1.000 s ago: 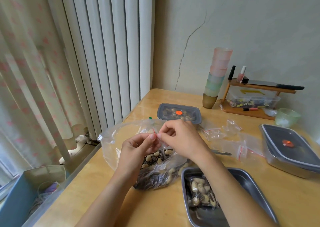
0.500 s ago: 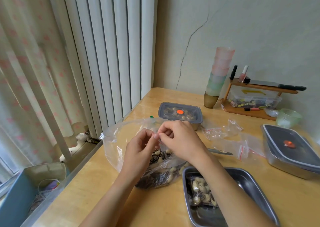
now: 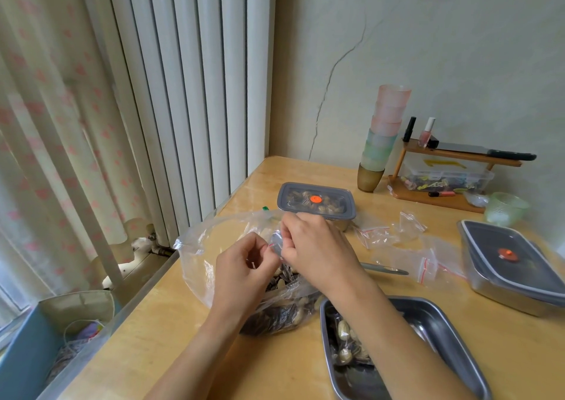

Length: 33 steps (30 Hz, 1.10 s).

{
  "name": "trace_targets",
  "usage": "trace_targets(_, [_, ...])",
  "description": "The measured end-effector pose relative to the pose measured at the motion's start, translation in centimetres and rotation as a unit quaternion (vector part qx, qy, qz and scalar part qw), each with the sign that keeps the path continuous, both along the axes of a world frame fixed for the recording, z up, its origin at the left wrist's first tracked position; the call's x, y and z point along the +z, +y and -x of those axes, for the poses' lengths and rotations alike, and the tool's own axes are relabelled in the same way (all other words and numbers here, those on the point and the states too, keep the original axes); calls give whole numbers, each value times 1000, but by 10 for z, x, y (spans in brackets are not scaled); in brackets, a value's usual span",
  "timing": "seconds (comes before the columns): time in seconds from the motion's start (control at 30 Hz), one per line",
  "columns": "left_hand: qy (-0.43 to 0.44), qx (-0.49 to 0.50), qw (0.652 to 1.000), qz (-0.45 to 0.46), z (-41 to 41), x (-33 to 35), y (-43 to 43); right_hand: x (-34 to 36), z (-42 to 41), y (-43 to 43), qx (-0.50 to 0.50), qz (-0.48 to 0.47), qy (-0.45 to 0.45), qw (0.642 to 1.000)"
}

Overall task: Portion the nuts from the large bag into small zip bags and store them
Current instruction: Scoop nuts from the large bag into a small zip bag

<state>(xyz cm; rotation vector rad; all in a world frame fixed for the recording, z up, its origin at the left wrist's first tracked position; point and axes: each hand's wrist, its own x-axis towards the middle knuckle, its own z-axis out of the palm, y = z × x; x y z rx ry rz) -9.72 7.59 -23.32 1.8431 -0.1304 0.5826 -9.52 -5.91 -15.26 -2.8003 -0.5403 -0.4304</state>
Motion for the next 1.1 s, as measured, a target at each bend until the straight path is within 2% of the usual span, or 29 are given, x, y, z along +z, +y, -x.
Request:
trace_targets(0.13, [7,23,1000,17,0,0,3,3,3,1,33,11,14,999])
trace_targets(0.3, [16,56,998,2,0,2,3,4,5,-1,72,59,-13,996])
trace_targets(0.53, [33,45,998,8,-1,-1,5,0,5,-2,33,92,9,995])
trace_targets(0.67, [24,40,999,20,0,1,5,2,6,-5,50,115,46,991])
trace_targets(0.77, [25,19,999,25,1,2,6,2,5,-6,54,122,39,990])
trace_targets(0.87, [6,-26,999,32,1,2,8,2,0,-7,56,79,34,995])
trace_targets(1.0, [-16,-84,994,-73,6,0,7,1,-7,-13,90,-78,99,988])
trace_targets(1.1, [-38,-57,994,-90,3,-1,7,-2,-10,-15,106,-112,134,979])
